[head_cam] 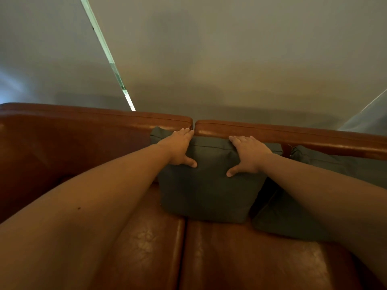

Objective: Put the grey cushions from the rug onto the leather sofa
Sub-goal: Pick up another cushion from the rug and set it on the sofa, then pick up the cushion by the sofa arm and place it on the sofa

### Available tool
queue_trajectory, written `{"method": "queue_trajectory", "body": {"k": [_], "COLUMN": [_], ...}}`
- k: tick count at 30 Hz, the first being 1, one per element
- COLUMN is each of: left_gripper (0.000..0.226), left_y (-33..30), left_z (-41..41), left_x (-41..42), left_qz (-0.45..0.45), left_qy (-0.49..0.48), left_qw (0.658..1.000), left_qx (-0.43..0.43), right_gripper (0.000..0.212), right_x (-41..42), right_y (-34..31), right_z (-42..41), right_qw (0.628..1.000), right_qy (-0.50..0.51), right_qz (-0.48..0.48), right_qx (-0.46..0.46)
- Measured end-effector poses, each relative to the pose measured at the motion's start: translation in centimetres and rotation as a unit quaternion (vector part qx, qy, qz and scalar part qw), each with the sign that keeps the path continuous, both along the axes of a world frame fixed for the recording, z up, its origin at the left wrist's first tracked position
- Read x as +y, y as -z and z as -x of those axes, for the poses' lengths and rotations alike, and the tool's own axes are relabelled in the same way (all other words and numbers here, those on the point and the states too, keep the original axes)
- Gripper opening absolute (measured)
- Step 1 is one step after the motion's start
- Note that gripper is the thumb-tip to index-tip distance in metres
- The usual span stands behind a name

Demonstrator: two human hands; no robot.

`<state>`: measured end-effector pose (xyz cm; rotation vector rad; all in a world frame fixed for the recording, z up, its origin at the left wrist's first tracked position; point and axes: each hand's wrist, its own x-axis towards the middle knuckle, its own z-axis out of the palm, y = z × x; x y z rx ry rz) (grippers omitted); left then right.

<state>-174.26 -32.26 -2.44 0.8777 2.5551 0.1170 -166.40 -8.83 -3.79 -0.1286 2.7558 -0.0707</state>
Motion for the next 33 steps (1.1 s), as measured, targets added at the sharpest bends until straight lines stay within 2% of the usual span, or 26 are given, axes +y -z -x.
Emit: {"method": "queue_trajectory", "body": {"k": [3,8,14,19,25,33], "left_gripper": [0.115,0.112,0.11,0.108,0.105,0.112], "left_y": [-1.8,-4.2,-5.7,-7.0,-7.7,-7.3], "left_z": [-1.0,-3.2,-8.5,-14.0,-24.2,-41.4], "left_x": [-1.5,-5.8,-13.9,-22.3,-34.9,-52.6], "left_qz": [0.011,-0.012,-0.005,0.023,0.029,0.011], "left_qy": [-0.01,-0.068,-0.135,-0.226,-0.322,-0.408], "left_qw": [1.0,0.997,0.989,0.972,0.942,0.91], "left_qx": [0.016,0.039,0.056,0.065,0.088,0.073], "right_gripper": [0.121,0.102,0.095,0.092,0.087,0.088], "right_x": [-1.2,-5.7,-14.3,-22.5,-36.1,-54.9], "right_y": [-1.6,-4.5,-5.9,-6.4,-7.2,-4.5], "right_z": [-0.5,-0.6,-1.8,-4.4,-9.2,-20.9], "right_qw": [0.999,0.989,0.97,0.952,0.926,0.89], "right_qy": [-0.022,-0.112,-0.217,-0.296,-0.376,-0.452], "right_qz": [0.016,0.037,0.039,0.045,0.039,0.045], "right_qx": [0.018,0.085,0.105,0.068,-0.003,-0.036]}}
